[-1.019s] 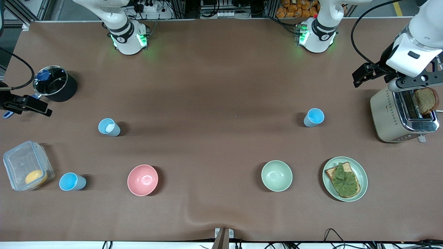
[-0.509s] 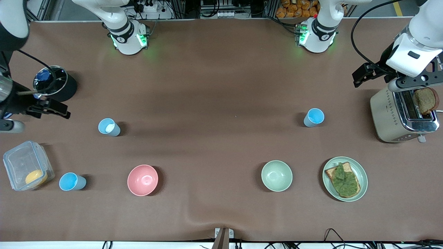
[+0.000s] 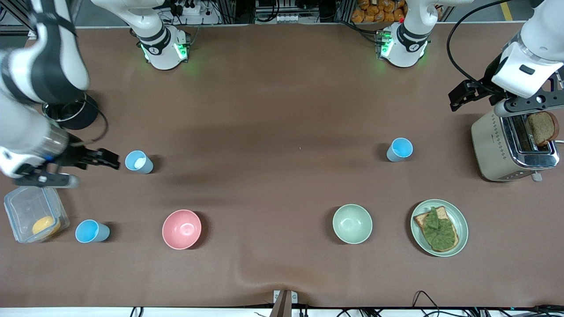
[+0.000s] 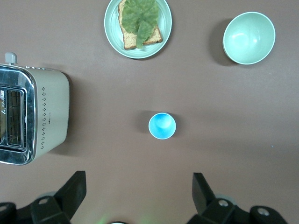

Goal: Stack blue cups with both arms
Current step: 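Move the right gripper to the blue cup holding white tissue, then close the right gripper around the tissue-filled blue cup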

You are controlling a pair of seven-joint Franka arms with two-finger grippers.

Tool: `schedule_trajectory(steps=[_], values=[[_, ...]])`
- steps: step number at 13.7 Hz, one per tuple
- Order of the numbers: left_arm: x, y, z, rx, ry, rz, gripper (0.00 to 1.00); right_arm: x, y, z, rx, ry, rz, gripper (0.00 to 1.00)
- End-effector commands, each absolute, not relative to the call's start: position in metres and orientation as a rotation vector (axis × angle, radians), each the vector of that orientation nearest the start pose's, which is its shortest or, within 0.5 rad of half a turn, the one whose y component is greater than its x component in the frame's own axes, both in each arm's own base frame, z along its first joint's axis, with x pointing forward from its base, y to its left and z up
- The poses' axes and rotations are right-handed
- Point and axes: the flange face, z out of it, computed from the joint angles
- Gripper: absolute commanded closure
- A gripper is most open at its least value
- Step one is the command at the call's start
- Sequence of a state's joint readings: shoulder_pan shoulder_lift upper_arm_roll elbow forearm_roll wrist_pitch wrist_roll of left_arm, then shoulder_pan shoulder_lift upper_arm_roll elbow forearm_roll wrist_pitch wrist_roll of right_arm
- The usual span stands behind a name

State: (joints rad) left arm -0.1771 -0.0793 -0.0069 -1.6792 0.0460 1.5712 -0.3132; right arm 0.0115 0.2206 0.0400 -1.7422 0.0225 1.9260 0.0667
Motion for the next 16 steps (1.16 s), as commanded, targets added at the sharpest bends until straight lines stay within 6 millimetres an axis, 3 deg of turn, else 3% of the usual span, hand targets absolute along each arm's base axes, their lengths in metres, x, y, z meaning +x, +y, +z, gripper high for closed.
schedule_trajectory(steps=[1, 4, 7, 12, 15, 16], values=[[0.517, -0.092, 0.622, -3.082, -0.220, 0.026, 0.00, 0.595, 0.026, 0.383, -3.141, 0.037, 0.084, 0.00], [0.517, -0.092, 0.622, -3.082, -0.220, 0.026, 0.00, 0.572, 0.021, 0.317, -3.141, 0.041, 0.094, 0.00], [0.517, -0.092, 0.622, -3.081, -0.218, 0.025, 0.00, 0.562, 0.009, 0.277, -3.137, 0.065, 0.144, 0.00], [0.516, -0.093, 0.623, -3.081, -0.216, 0.023, 0.00, 0.557, 0.018, 0.257, -3.136, 0.060, 0.202, 0.24], [0.516, -0.093, 0.623, -3.081, -0.216, 0.023, 0.00, 0.563, 0.005, 0.227, -3.134, 0.079, 0.176, 0.36], [0.516, -0.094, 0.623, -3.081, -0.213, 0.023, 0.00, 0.563, 0.006, 0.227, -3.134, 0.076, 0.173, 0.46]])
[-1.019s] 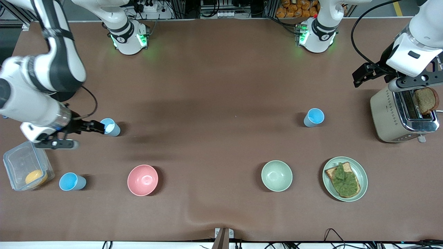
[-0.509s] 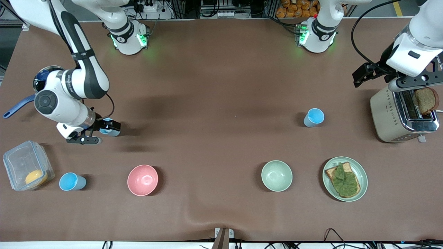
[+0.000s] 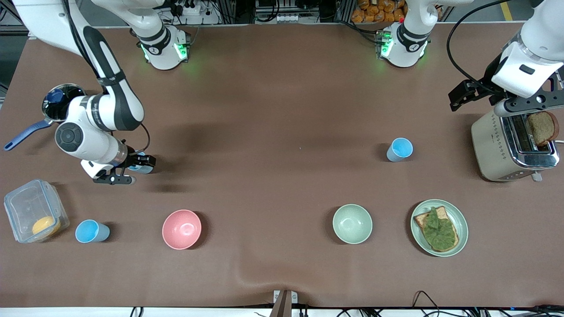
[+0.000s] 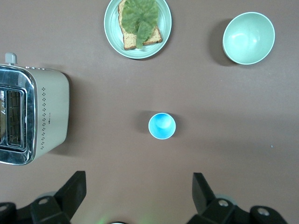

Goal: Stack blue cups with both arms
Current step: 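Close the right gripper around the tissue-filled blue cup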

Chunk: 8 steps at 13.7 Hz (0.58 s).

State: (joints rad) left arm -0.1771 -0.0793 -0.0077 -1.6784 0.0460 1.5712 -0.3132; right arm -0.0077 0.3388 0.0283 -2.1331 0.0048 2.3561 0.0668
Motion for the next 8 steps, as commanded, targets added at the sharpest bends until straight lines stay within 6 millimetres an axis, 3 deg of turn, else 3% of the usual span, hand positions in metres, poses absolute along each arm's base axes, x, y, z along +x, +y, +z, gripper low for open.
schedule_trajectory(steps=[1, 3, 5, 8], values=[[0.516, -0.094, 0.624, -3.082, -0.213, 0.020, 0.00, 0.563, 0.009, 0.227, -3.135, 0.079, 0.176, 0.62], [0.513, -0.102, 0.627, -3.086, -0.185, 0.011, 0.00, 0.564, 0.010, 0.229, -3.136, 0.058, 0.176, 1.00], [0.508, -0.117, 0.630, -3.087, -0.146, 0.000, 0.00, 0.564, 0.012, 0.231, -3.138, 0.041, 0.171, 1.00], [0.513, -0.103, 0.627, -3.085, -0.178, 0.011, 0.00, 0.572, 0.034, 0.270, -3.138, -0.039, 0.240, 1.00]])
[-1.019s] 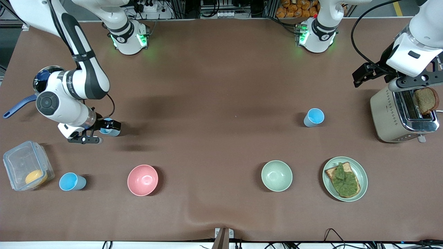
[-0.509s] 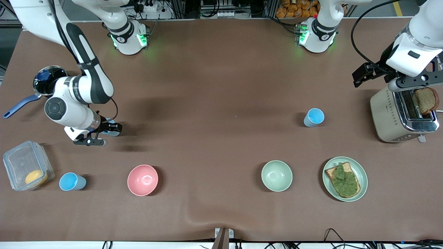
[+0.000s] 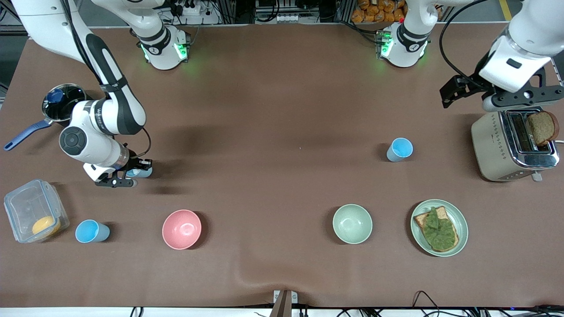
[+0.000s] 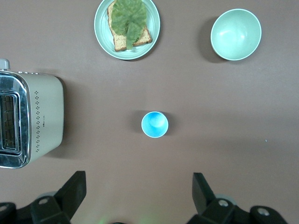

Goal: Stack blue cups with both arms
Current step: 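Close the right gripper around the tissue-filled blue cup, then carry the blue cup with the right gripper to the table middle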

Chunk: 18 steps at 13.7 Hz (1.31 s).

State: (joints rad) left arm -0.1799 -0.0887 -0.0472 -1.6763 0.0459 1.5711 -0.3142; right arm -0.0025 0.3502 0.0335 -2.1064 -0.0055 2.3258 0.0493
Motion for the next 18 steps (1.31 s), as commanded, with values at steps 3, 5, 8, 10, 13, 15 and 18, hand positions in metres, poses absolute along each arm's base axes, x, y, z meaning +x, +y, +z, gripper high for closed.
schedule_trajectory(steps=[3, 5, 8, 10, 13, 15, 18], values=[[0.514, -0.101, 0.625, -3.084, -0.181, 0.016, 0.00, 0.595, 0.085, 0.322, -3.142, -0.118, 0.301, 1.00], [0.514, -0.100, 0.625, -3.084, -0.183, 0.016, 0.00, 0.610, 0.109, 0.348, -3.131, -0.154, 0.218, 1.00], [0.514, -0.100, 0.625, -3.084, -0.183, 0.016, 0.00, 0.609, 0.235, 0.352, -3.138, -0.034, 0.141, 1.00], [0.515, -0.100, 0.624, -3.082, -0.185, 0.020, 0.00, 0.618, 0.323, 0.332, -3.152, 0.057, 0.091, 1.00], [0.515, -0.099, 0.624, -3.082, -0.187, 0.020, 0.00, 0.610, 0.403, 0.314, -3.143, 0.212, 0.025, 1.00], [0.515, -0.097, 0.624, -3.083, -0.195, 0.021, 0.00, 0.591, 0.433, 0.313, -3.167, 0.299, -0.012, 1.00], [0.516, -0.096, 0.624, -3.081, -0.197, 0.020, 0.00, 0.558, 0.468, 0.284, -3.202, 0.428, 0.007, 1.00]])
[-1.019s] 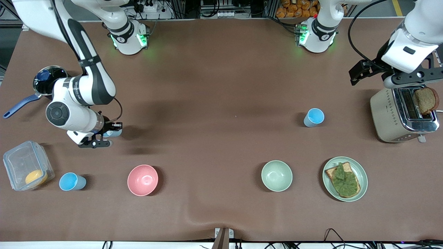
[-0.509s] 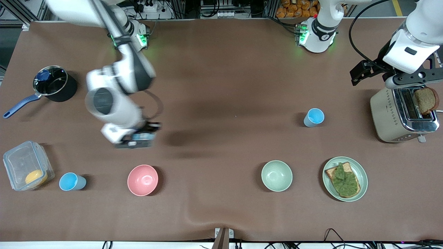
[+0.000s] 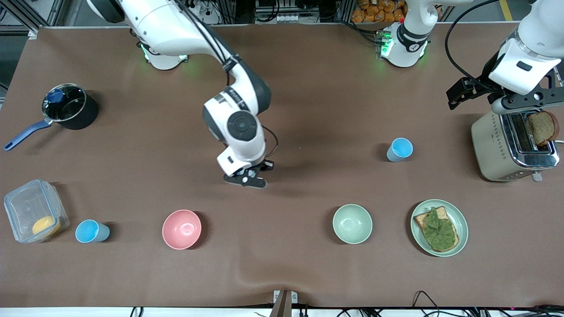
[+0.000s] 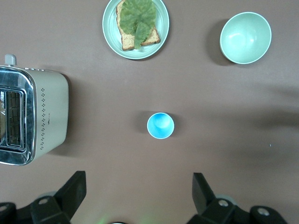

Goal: Stack blue cups with both arms
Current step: 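Carry the blue cup with the right gripper to the table middle, then lower the blue cup onto the table and open the right gripper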

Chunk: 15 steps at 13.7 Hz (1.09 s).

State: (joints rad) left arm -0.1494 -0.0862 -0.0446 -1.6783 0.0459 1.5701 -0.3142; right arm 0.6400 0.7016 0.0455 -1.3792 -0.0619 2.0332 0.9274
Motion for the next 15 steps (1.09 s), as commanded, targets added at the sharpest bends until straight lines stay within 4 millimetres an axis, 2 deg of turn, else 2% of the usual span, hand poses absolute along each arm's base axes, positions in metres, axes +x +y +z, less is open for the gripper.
schedule_trajectory(steps=[1, 2, 4, 6, 9, 12, 14, 15], values=[[0.516, -0.096, 0.624, -3.081, -0.197, 0.020, 0.00, 0.556, 0.471, 0.277, -3.202, 0.431, 0.025, 1.00], [0.516, -0.096, 0.624, -3.081, -0.199, 0.020, 0.00, 0.555, 0.472, 0.275, -3.193, 0.444, 0.037, 1.00], [0.516, -0.096, 0.623, -3.081, -0.197, 0.022, 0.00, 0.539, 0.490, 0.273, -3.194, 0.435, 0.038, 1.00], [0.516, -0.096, 0.623, -3.081, -0.199, 0.022, 0.00, 0.535, 0.495, 0.260, -3.197, 0.480, 0.041, 1.00], [0.516, -0.096, 0.623, -3.081, -0.197, 0.022, 0.00, 0.531, 0.501, 0.238, -3.188, 0.455, 0.046, 1.00], [0.516, -0.095, 0.624, -3.081, -0.199, 0.020, 0.00, 0.521, 0.514, 0.238, -3.142, 0.479, 0.102, 1.00], [0.516, -0.096, 0.623, -3.081, -0.199, 0.022, 0.00, 0.520, 0.514, 0.235, -3.145, 0.476, 0.103, 1.00], [0.516, -0.095, 0.623, -3.081, -0.199, 0.023, 0.00, 0.522, 0.513, 0.236, -3.143, 0.480, 0.107, 0.88]])
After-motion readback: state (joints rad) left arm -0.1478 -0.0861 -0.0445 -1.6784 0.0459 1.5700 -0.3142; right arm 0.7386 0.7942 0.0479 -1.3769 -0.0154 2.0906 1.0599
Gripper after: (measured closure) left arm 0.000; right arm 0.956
